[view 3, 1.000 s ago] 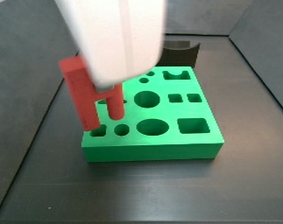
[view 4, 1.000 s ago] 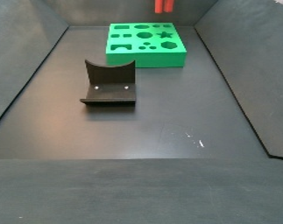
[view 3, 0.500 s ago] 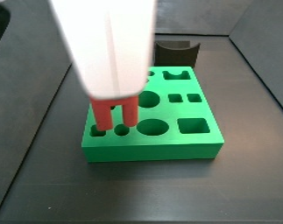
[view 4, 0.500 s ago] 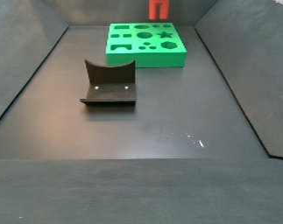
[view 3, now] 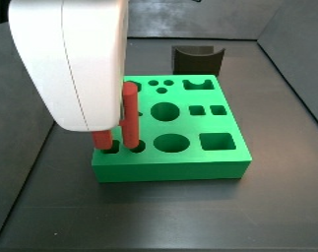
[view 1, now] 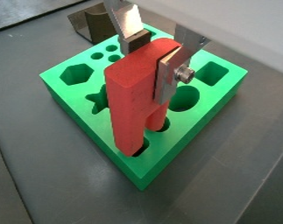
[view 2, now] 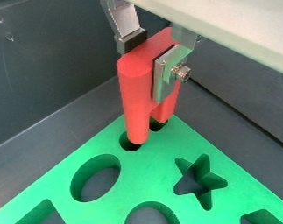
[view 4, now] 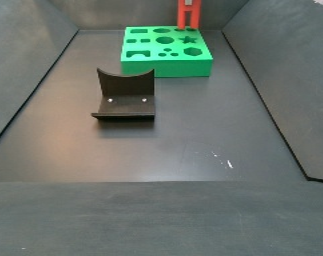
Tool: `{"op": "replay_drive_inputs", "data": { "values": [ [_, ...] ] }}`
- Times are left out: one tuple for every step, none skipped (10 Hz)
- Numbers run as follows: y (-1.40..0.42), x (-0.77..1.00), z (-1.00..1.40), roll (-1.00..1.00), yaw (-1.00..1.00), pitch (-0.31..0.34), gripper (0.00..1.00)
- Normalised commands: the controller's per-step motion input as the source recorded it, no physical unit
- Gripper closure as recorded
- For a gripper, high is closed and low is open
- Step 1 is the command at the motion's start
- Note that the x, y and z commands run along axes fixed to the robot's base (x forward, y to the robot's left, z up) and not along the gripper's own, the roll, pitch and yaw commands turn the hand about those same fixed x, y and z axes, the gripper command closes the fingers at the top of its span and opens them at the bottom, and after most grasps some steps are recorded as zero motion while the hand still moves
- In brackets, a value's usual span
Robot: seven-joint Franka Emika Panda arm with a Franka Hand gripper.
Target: Insert the square-circle object.
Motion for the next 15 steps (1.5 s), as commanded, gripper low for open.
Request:
{"op": "replay_drive_inputs", "data": {
  "values": [
    [-0.01,0.1,-0.23,0.0,0.01,0.0,1.0],
    [0.0,0.17,-0.22,0.0,0.0,0.0,1.0],
    [-0.08,0.21,-0.28,-0.09,-0.02,0.0,1.0],
    [-0.03,0.15,-0.27,-0.16,-0.03,0.0,1.0],
    [-0.02,0.22,-0.3,-0.17,-0.06,-0.009,1.0],
    [0.0,0.2,-0.42,-0.03,-0.04,-0.041,1.0],
    [0.0,0.0,-0.37,-0.04,-0.11,-0.124,1.0],
    [0.0,-0.15,-0.4,0.0,-0.01,-0.14,1.0],
    [0.0,-0.11,-0.39,0.07,0.0,-0.1,1.0],
    [0.0,0.0,-0.33,0.11,0.0,-0.01,1.0],
    [0.0,0.03,-0.3,0.13,0.0,0.0,1.0],
    [0.01,0.11,-0.29,0.06,0.03,0.0,1.0],
    [0.16,0.07,-0.29,0.01,0.0,0.02,1.0],
    [0.21,0.05,-0.25,0.0,0.0,0.034,1.0],
    [0.25,0.0,-0.11,-0.05,0.0,0.0,1.0]
  ]
}}
